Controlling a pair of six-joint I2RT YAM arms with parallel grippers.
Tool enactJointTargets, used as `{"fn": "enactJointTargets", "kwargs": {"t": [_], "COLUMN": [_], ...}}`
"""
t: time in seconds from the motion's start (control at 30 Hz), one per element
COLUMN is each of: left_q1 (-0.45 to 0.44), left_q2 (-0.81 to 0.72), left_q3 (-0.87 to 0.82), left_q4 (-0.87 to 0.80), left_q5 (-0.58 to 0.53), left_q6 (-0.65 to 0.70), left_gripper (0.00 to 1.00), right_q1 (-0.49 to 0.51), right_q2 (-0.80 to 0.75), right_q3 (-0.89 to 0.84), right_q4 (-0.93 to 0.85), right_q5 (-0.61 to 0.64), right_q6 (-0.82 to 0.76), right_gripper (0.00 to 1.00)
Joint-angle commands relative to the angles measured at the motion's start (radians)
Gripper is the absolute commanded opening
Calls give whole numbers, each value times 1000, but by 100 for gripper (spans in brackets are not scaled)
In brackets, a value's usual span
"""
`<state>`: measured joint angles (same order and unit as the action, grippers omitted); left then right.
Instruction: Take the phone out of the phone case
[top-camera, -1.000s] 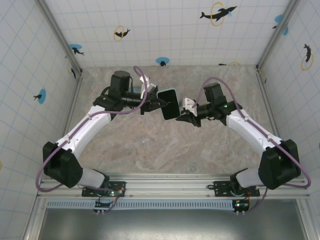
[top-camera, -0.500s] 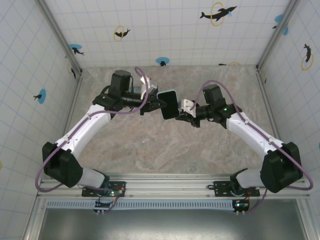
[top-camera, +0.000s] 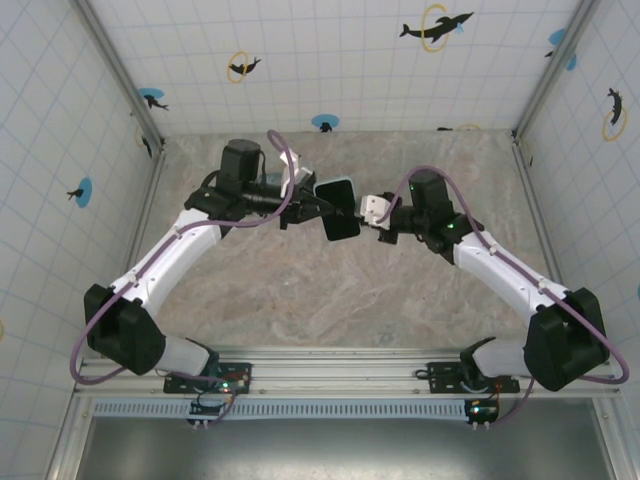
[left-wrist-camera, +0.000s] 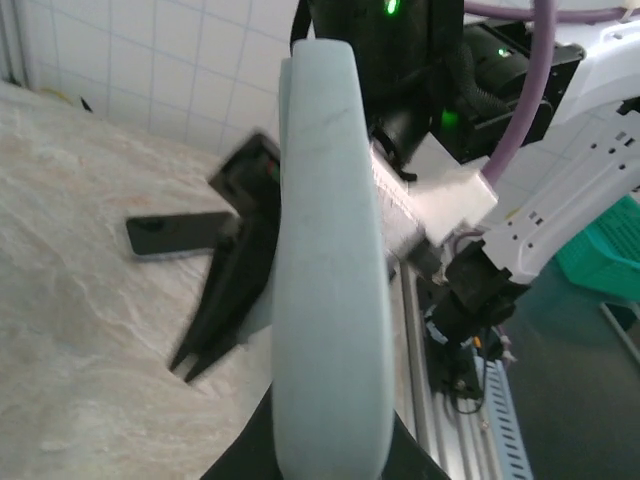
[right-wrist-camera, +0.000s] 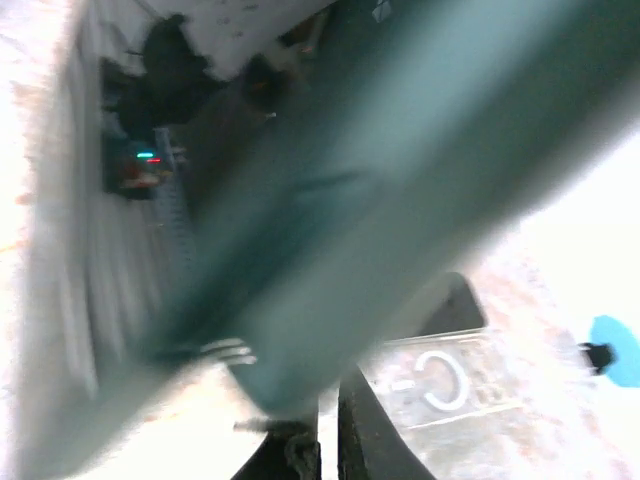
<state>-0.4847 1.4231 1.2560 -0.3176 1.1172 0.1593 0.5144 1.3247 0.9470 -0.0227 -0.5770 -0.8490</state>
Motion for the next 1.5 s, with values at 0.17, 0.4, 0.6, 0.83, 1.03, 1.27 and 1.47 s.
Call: {"fn": "enactJointTargets", "kwargs": {"t": [0.17, 0.4, 0.6, 0.83, 1.03, 1.27, 1.47], "left_q1": [-58, -30, -26, -27, -28, -32, -41], "left_q2": [16, -23, -12, -10, 3, 22, 43], "left_q3": [-23, -87, -95, -136, -158, -211, -204], "left_q4": [11, 314, 497, 666, 747, 911, 937], "left_q5": [84, 16, -83, -220, -320, -370, -364], "left_q6": [-59, -317, -622, -934, -1165, -1384, -1414], "left_gripper": [0, 0, 0, 0, 0, 0, 0], "right_q1": [17, -71, -164, -206, -207, -165, -136], "right_q2": [-61, -125, -177, -216, -239, -238, -197], "right_q3": [-4, -83, -198, -380, -481, -515, -498], "right_q4": [242, 241, 405, 726, 895, 980, 1044], "right_q5": [-34, -44, -87, 8, 120, 234, 243], "right_q6": [41, 293, 730, 1307, 1667, 1886, 1925], "right_gripper": [11, 20, 35, 43, 44, 44, 44]}}
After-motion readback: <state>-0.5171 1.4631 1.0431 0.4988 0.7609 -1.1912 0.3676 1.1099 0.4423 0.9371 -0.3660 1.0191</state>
